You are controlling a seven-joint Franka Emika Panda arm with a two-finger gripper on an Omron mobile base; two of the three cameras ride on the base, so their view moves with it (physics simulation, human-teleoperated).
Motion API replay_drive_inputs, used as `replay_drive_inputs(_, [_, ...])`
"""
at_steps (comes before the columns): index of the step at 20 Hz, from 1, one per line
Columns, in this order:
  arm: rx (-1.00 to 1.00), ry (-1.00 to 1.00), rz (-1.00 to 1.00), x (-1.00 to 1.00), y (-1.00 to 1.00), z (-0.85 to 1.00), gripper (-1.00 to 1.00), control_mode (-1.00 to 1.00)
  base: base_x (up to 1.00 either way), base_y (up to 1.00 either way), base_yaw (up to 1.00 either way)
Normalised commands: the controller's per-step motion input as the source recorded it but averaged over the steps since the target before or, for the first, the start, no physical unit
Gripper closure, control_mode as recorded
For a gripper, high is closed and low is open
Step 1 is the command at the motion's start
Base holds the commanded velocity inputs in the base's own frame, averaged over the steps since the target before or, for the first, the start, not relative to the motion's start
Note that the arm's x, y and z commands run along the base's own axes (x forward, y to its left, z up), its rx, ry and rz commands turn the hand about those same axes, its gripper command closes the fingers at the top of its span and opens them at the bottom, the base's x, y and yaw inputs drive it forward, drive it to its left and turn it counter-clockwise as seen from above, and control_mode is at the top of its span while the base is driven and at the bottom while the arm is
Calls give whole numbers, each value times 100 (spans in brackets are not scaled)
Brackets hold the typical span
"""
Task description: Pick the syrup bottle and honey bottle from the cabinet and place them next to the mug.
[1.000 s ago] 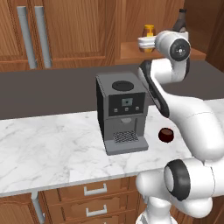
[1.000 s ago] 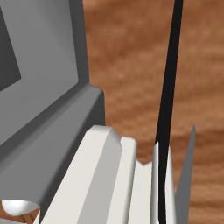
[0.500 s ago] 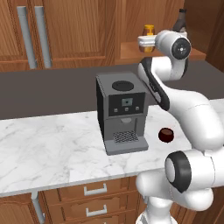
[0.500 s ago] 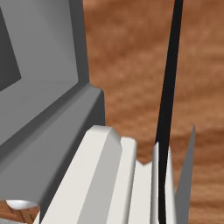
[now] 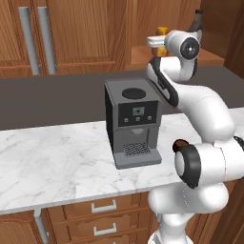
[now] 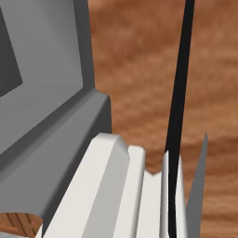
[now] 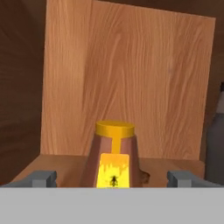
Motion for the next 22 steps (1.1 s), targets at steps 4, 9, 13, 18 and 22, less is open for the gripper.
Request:
replay_drive_inputs(4, [0, 0, 0, 42, 0, 0, -100, -100, 0, 0, 0])
replay_drive_inputs(9, [0, -2, 0, 3, -8, 0, -100, -100, 0, 0, 0])
replay_drive_inputs(13, [0, 0, 0, 13, -12, 0, -100, -100, 0, 0, 0])
replay_drive_inputs(18, [0, 0, 0, 37, -2, 0, -100, -100, 0, 0, 0])
replay_drive_inputs(22, [0, 0, 0, 24, 0, 0, -100, -100, 0, 0, 0])
